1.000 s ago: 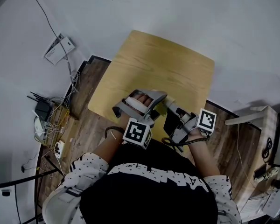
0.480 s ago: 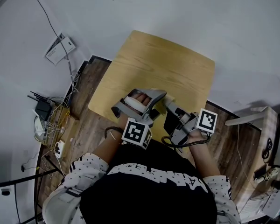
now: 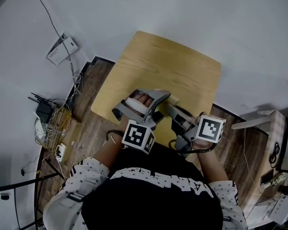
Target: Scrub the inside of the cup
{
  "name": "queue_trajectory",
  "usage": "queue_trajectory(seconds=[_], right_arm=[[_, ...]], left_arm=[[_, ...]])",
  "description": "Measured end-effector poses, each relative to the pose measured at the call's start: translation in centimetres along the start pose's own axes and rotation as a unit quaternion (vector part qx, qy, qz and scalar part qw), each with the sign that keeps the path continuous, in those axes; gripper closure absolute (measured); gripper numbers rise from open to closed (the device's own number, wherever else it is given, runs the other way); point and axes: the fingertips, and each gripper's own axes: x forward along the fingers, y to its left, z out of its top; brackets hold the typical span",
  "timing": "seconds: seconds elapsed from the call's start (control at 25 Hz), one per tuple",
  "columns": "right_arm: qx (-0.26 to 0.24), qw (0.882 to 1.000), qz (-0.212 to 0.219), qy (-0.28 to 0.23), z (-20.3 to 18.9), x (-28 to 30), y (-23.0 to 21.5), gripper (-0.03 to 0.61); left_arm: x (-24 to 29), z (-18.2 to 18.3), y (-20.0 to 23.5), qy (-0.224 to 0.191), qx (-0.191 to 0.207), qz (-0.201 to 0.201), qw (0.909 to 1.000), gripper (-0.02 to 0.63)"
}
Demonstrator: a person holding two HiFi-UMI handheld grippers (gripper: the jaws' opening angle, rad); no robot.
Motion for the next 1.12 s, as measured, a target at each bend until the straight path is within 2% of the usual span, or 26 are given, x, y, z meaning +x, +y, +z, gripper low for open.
queue_trajectory(seconds=[0.08, 0.16, 0.32, 0.48, 0.64, 0.76, 0.84, 0.88, 1.12], right_arm=[[-0.024, 1.0, -0.014, 0.01, -0.5, 0.1, 0.0, 0.535], [-0.073, 0.997, -0.03, 0.027, -0.9, 0.3, -0.1, 0.535], [-0.178, 0.98, -0.056, 0.071, -1.6, 0.7, -0.3, 0.534], [-0.262, 0.956, -0.076, 0.111, -2.2, 1.2, -0.3, 0.534], [-0.347, 0.922, -0.086, 0.152, -2.9, 1.7, -0.4, 0.534], [-0.391, 0.898, -0.087, 0.181, -3.5, 1.8, -0.5, 0.534], [-0.426, 0.877, -0.091, 0.2, -3.8, 1.8, -0.6, 0.534], [-0.449, 0.863, -0.094, 0.211, -4.0, 1.8, -0.7, 0.534], [-0.571, 0.768, -0.108, 0.269, -5.0, 1.6, -1.5, 0.532]], left_arm=[[-0.1, -0.1, 0.0, -0.001, -0.004, -0.001, 1.0, 0.255], [-0.1, -0.3, 0.0, -0.001, -0.007, -0.003, 1.0, 0.256], [-0.2, -0.4, -0.2, -0.003, -0.019, -0.008, 0.9998, 0.256], [-0.4, -0.9, -0.3, 0.004, -0.027, -0.014, 0.9995, 0.258], [-0.7, -1.4, -0.6, 0.011, -0.04, -0.023, 0.9989, 0.258], [-0.9, -1.5, -0.9, 0.015, -0.046, -0.035, 0.9982, 0.258], [-0.9, -1.6, -1.0, 0.016, -0.051, -0.039, 0.9978, 0.258], [-0.8, -1.6, -1.2, 0.017, -0.052, -0.041, 0.9977, 0.258], [-0.4, -1.6, -1.9, 0.019, -0.057, -0.058, 0.9965, 0.258]])
